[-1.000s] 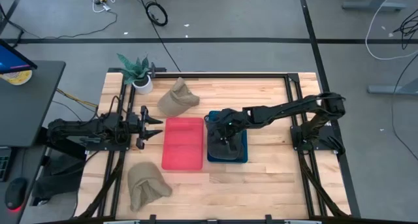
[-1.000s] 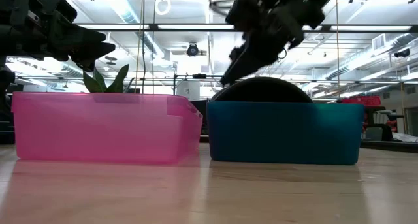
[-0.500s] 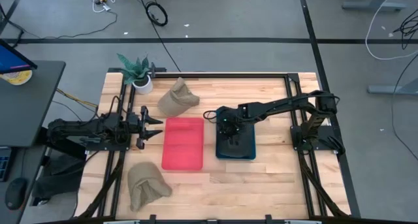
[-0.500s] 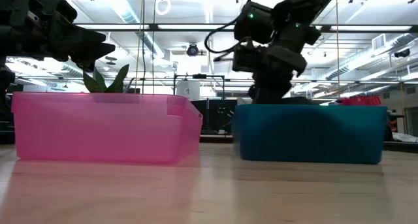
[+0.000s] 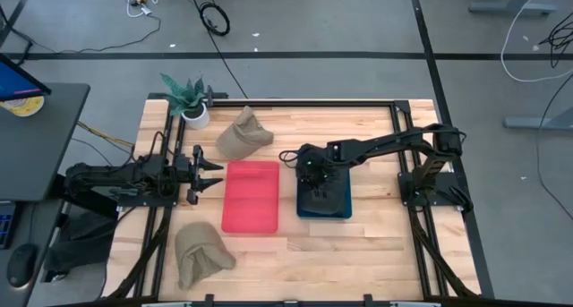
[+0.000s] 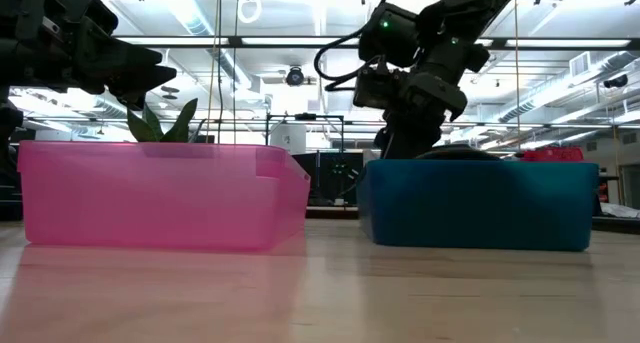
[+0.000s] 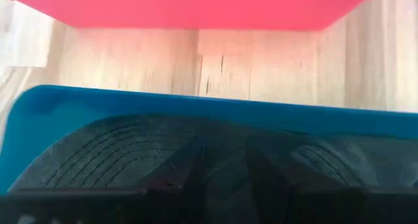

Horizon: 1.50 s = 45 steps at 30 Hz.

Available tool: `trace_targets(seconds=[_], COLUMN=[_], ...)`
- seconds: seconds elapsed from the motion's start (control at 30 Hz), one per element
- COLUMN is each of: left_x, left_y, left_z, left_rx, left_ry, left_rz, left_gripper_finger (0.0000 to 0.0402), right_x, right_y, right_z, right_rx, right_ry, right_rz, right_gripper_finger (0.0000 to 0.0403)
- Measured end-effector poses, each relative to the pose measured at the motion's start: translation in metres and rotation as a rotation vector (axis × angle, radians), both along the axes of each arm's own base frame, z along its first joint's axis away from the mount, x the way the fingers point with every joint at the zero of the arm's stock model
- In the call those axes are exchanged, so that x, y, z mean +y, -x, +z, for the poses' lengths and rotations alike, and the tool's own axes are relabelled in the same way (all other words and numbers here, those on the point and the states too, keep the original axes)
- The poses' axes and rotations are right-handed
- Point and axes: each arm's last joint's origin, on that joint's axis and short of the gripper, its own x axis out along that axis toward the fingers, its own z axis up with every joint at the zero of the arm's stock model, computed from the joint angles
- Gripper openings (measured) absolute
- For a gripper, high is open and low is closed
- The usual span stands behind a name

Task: Pick & Place hat
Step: Put the black cap into the blue bin, then put the bottom brown cap into the red bin

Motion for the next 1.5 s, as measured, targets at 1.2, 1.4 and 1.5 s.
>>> trace_targets(seconds=[1.2, 1.4, 1.5], left_x=[0.0, 0.0, 0.0], left_y=[0.0, 0.0, 0.0], left_z=[0.0, 0.0, 0.0], left_rx=[-0.006, -0.006, -0.006], left_ry=[0.108, 0.101, 0.101], left_rz=[-0.005, -0.005, -0.005], left_gripper_finger=[0.0183, 0.0183, 0.0183], right_x=[0.011, 0.034, 0.043], right_y=[0.129, 0.151, 0.16], right_z=[0.194, 0.214, 0.218], right_rx=[-0.677, -0.813, -0.898], right_ry=[0.032, 0.023, 0.012], right_rz=[-0.037, 0.099, 0.146], right_gripper_finger=[0.0118, 0.0118, 0.0118])
